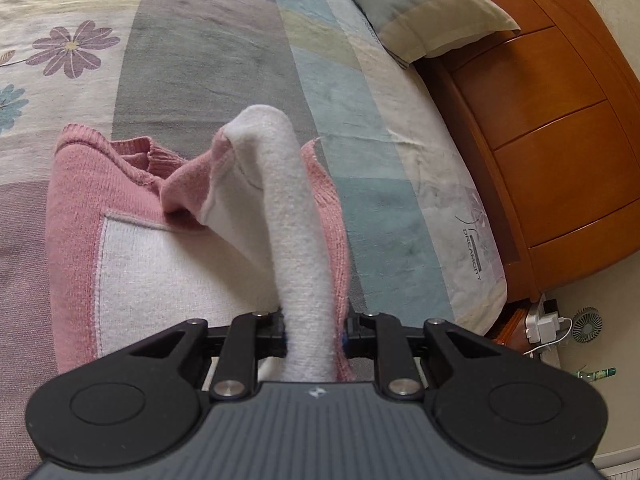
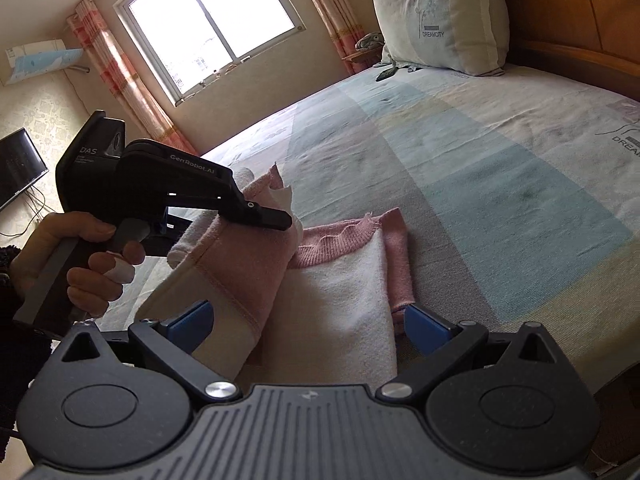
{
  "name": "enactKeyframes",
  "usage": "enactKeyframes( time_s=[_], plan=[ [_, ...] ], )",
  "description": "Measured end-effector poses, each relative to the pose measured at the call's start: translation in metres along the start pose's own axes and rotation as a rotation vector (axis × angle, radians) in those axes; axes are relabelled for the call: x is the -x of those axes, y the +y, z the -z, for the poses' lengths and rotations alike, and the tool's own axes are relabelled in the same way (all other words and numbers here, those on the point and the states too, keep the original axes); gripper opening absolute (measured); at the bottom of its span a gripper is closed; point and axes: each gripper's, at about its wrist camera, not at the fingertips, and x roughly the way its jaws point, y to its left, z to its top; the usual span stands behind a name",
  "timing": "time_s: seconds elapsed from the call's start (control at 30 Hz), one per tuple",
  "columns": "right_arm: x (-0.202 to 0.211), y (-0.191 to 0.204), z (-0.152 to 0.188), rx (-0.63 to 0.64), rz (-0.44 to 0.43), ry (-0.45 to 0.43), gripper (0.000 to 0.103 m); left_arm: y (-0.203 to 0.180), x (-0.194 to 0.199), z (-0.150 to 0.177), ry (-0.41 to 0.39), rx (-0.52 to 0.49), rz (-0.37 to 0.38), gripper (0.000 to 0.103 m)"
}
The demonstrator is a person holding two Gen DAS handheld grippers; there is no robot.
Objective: Fold clothes
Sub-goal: 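Fold the cream edge over the sweater with the left gripper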
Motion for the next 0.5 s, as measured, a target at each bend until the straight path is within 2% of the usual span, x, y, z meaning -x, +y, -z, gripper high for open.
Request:
enactKeyframes(
  time_s=[0.17, 0.27, 0.3, 0.5],
  plan=[
    [0.009, -0.003, 0.0, 0.023, 0.029, -0.009, 0.103, -0.004, -0.034, 0.003, 0.059, -0.016, -0.068, 0.019],
    [0.011, -0.005, 0.0, 0.027, 0.037, -0.003, 0.103, 0.001, -0.048, 0.004, 0.077, 0.024, -0.058, 0.025],
    [0.011, -0.006, 0.001, 0.027, 0.04, -0.001, 0.103, 0.001, -0.05, 0.003, 0.076, 0.034, -0.043, 0.029],
    [0.013, -0.01, 0.004, 0.015, 0.05, 0.008, 0.103, 0.006, -0.045, -0.004, 0.031, 0.093, 0.097, 0.039]
  ],
)
